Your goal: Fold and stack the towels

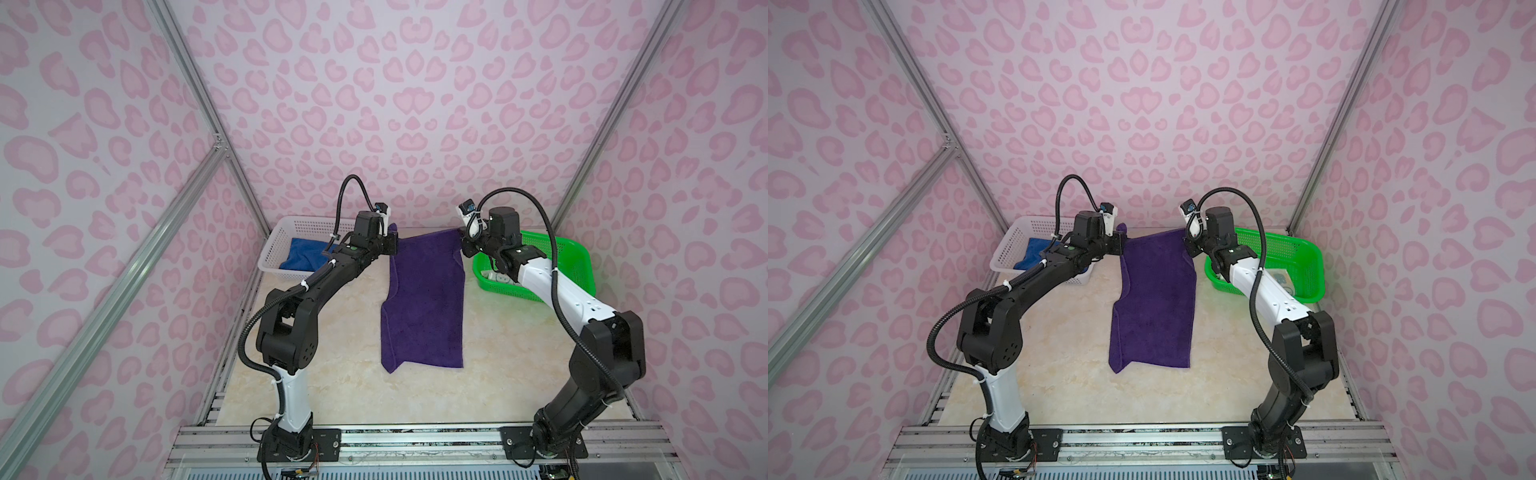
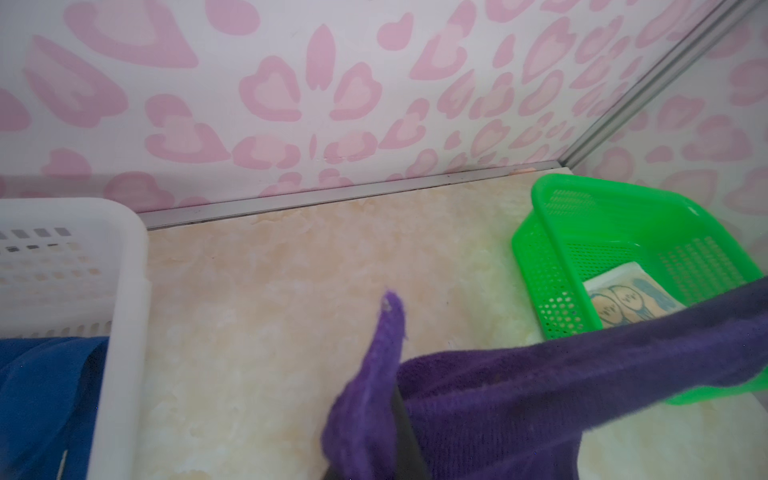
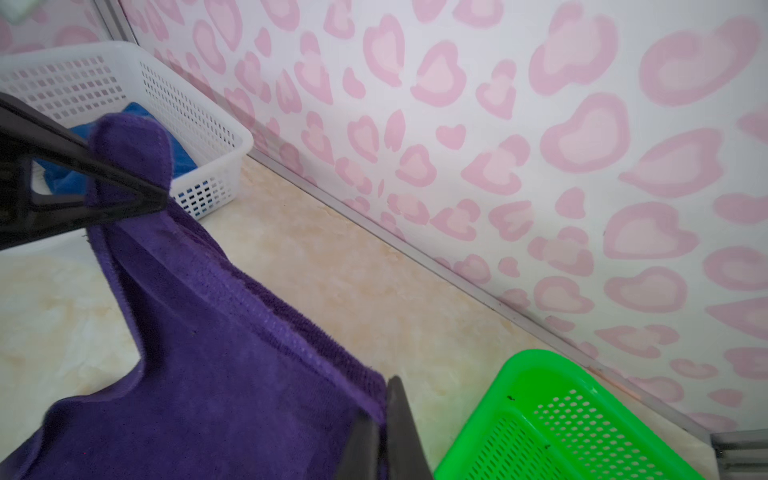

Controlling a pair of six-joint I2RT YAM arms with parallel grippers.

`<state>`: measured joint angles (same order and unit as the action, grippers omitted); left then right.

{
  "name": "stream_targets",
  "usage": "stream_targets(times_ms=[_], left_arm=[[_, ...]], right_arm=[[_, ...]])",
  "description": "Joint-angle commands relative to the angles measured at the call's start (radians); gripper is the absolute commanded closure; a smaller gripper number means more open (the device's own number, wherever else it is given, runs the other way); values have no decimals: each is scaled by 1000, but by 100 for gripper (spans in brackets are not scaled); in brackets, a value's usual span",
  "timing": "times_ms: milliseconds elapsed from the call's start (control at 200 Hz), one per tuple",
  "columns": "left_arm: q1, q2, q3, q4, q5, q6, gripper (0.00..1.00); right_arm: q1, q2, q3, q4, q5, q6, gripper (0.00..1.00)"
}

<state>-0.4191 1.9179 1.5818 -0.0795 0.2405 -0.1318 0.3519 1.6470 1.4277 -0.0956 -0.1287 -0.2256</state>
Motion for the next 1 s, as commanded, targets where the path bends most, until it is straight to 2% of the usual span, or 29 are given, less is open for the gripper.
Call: stream_targets(times_ms=[0,190,355,385,540,635,790,1000], left_arm=[[10,-97,-24,-5,12,9,98],[4,-293,-87,-3,96,-11,98],[3,-439,-123,-29,171,-19,98],[5,-465,-165,-26,181,-26,98],[1,-570,-261,-26,241,-113,98],[-7,-637,-312,-31,234,-169,98],[-20,-673,-408,-61,165,-204,98],[-50,-590,-652,64,134,-297,98]], right_arm=[[1,-86,-15,17,34,-26,100],[31,-238,7,-94,23,-83,100],[34,-371,-4,-133,21,-66,100],[34,-393,-5,-142,18,-61,100],[41,-484,-6,-232,-10,-29,100],[45,-523,-1,-283,-25,-17,100],[51,-537,-45,-333,-18,9,100],[52,-560,-320,-251,93,87,100]])
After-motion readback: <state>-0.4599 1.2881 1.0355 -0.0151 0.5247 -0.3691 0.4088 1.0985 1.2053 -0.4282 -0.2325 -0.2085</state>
